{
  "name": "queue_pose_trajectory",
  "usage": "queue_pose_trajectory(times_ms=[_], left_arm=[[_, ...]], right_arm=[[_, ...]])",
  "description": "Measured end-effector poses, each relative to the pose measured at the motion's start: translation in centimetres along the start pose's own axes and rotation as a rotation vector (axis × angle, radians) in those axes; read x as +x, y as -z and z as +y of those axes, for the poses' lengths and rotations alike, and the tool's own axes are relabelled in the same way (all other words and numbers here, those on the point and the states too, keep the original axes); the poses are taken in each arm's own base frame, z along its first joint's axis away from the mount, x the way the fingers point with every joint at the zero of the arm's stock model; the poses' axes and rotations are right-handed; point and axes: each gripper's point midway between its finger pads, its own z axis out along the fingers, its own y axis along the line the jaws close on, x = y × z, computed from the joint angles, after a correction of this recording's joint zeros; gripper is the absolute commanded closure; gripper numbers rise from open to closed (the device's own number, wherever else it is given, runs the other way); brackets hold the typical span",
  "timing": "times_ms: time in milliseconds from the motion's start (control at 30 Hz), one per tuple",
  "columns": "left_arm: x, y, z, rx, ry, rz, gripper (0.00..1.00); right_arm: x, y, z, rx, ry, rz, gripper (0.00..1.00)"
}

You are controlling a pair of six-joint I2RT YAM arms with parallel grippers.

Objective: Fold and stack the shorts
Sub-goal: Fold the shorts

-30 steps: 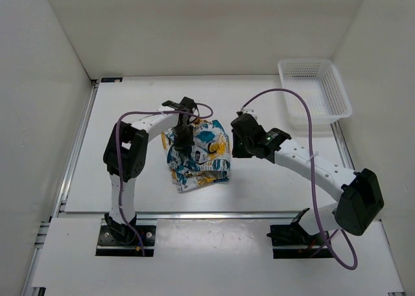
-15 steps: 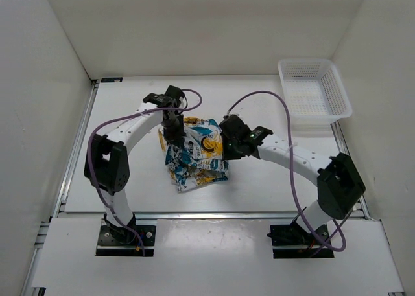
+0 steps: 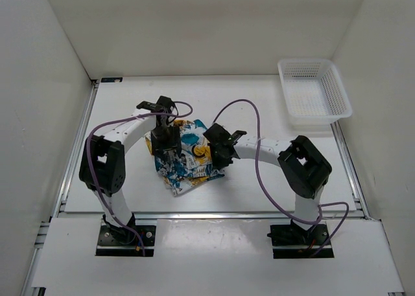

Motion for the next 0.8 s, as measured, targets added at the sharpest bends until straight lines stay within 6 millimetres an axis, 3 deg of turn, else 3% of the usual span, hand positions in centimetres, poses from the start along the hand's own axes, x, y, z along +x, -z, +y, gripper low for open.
queue_pose_trajectory(times_ms=[133,233,267,300,333,433,500,633,800], left_arm=[[0.0,-0.1,0.9,-0.008,0.024,0.009,0.24],[-0.6,0.7,1.5,-0.005,0.047,-0.004,0.46],[-1.0,1.1,1.6,-0.001,0.051,-0.016,0.56],[-1.6,1.7,1.6,0.008,0.055,-0.033,0.73],[-2.1,2.2,1.4,0.017,0.063,-0.052,0.80],[-3.9,3.5,0.6,0.053,0.057,-0.110,0.89],[-4.6,3.6,0.2,0.066,0.057,-0.121,0.89],[-5.6,0.6,0.4,0.056,0.074,-0.073,0.89],[-5.3,-5.0,2.1,-0.005,0.114,0.054,0.89]], right_arm=[[-0.3,0.6,0.2,-0.013,0.000,-0.009,0.85],[-1.2,2.5,0.7,-0.039,-0.002,-0.050,0.84],[-1.6,3.4,0.9,-0.052,-0.003,-0.069,0.84],[-2.2,4.6,1.1,-0.067,-0.006,-0.097,0.84],[-2.8,5.5,1.4,-0.081,-0.008,-0.120,0.84],[-5.2,7.7,2.6,-0.121,-0.012,-0.193,0.84],[-6.2,7.9,3.2,-0.129,-0.012,-0.213,0.84],[-6.8,5.3,3.8,-0.108,-0.002,-0.183,0.85],[-3.9,-0.4,2.4,-0.024,0.017,-0.054,0.86]])
